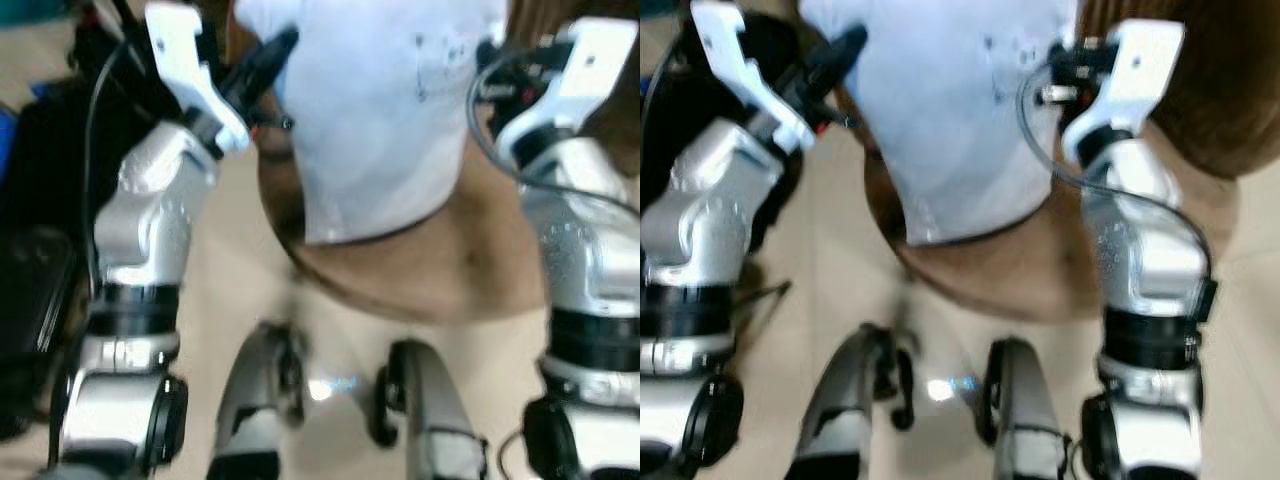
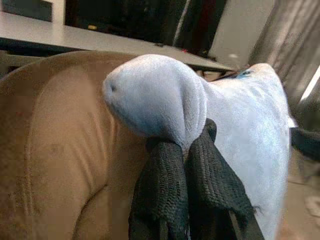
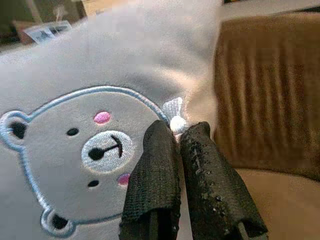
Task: Move the pillow to the sofa from floor
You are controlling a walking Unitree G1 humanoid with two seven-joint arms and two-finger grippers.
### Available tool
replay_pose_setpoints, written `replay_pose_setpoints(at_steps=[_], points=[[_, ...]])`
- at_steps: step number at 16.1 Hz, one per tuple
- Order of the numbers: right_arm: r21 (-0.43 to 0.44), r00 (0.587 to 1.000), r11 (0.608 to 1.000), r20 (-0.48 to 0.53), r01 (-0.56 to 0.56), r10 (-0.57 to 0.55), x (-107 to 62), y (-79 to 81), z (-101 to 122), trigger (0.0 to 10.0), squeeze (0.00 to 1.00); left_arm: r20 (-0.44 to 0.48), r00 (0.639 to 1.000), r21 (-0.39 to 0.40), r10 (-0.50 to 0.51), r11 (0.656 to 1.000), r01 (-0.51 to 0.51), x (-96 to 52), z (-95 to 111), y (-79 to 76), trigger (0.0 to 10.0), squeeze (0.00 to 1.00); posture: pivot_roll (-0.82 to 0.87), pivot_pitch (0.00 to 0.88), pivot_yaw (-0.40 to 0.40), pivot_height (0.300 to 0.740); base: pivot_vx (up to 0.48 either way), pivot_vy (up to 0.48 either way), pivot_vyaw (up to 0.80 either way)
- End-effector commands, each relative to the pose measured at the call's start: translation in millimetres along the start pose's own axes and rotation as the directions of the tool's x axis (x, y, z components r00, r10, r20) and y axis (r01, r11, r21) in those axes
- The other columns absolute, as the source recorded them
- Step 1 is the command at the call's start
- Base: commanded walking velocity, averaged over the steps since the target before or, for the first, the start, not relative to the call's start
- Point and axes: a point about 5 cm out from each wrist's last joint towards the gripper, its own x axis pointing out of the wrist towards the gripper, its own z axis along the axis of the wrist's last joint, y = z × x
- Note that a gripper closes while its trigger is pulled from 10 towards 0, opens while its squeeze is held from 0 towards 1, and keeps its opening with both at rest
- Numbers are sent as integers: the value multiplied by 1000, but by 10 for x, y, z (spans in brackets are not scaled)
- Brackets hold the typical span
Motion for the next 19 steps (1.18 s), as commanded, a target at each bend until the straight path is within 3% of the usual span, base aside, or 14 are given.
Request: replay_pose_setpoints(at_steps=[1, 2, 5, 6, 7, 8, 10, 13, 15, 17, 19], points=[[11, 999, 1000, 48, -25, 25, 12, 21, 138, 10000, 0, 44, 999, 13, -24, 1000, 23, -9, 158, 10, 10000, 0, -22, 316, 29, 639, 0, 0, 0], [-12, 997, 999, 66, -49, 50, 68, 12, 270, 10000, 0, 62, 998, -1, -11, 1000, 11, 21, 282, 114, 10000, 0, -21, 320, 27, 639, 0, 0, 0], [-3, 998, 1000, 62, -30, 30, 112, 40, 301, 10000, 0, 31, 999, 46, -36, 998, 35, 75, 281, 164, 10000, 0, -19, 323, 22, 639, 0, 0, 0], [-7, 997, 1000, 70, -27, 27, 126, 39, 386, 10000, 0, 49, 979, -9, -195, 981, 196, 106, 396, 42, 10000, 0, -20, 322, 25, 639, 0, 0, 0], [-13, 997, 1000, 76, -13, 14, 137, 22, 428, 10000, 0, 47, 959, -53, -279, 958, 281, 88, 415, -10, 10000, 0, -20, 322, 25, 639, 0, 0, 0], [-14, 997, 999, 72, 31, -30, 144, -27, 415, 10000, 0, 16, 964, -12, -267, 964, 267, 89, 338, 39, 10000, 0, -25, 317, 27, 639, 0, 0, 0], [-14, 991, 992, 32, 128, -127, 113, -122, 245, 10000, 0, -30, 993, 59, -117, 991, 119, 165, 88, 174, 10000, 0, -30, 310, 28, 639, 0, 0, 0], [-65, 968, 967, -31, 248, -250, 32, -209, -15, 10000, 0, -124, 992, 194, -18, 980, 42, 194, -277, 205, 10000, 0, -41, 303, 36, 639, 0, 0, 0], [-81, 958, 956, -46, 280, -285, -26, -237, -130, 10000, 0, -110, 989, 242, 99, 968, -70, 212, -365, 271, 10000, 0, -45, 299, 40, 639, 0, 0, 0], [-93, 947, 948, -71, 306, -313, -85, -267, -211, 10000, 0, -98, 989, 301, 112, 950, -78, 224, -371, 281, 10000, 0, -45, 299, 40, 639, 0, 0, -297], [-88, 943, 944, -80, 317, -324, -109, -286, -247, 10000, 0, -88, 991, 302, 101, 951, -70, 262, -344, 280, 10000, 0, -42, 299, 51, 639, 0, 0, -800]])
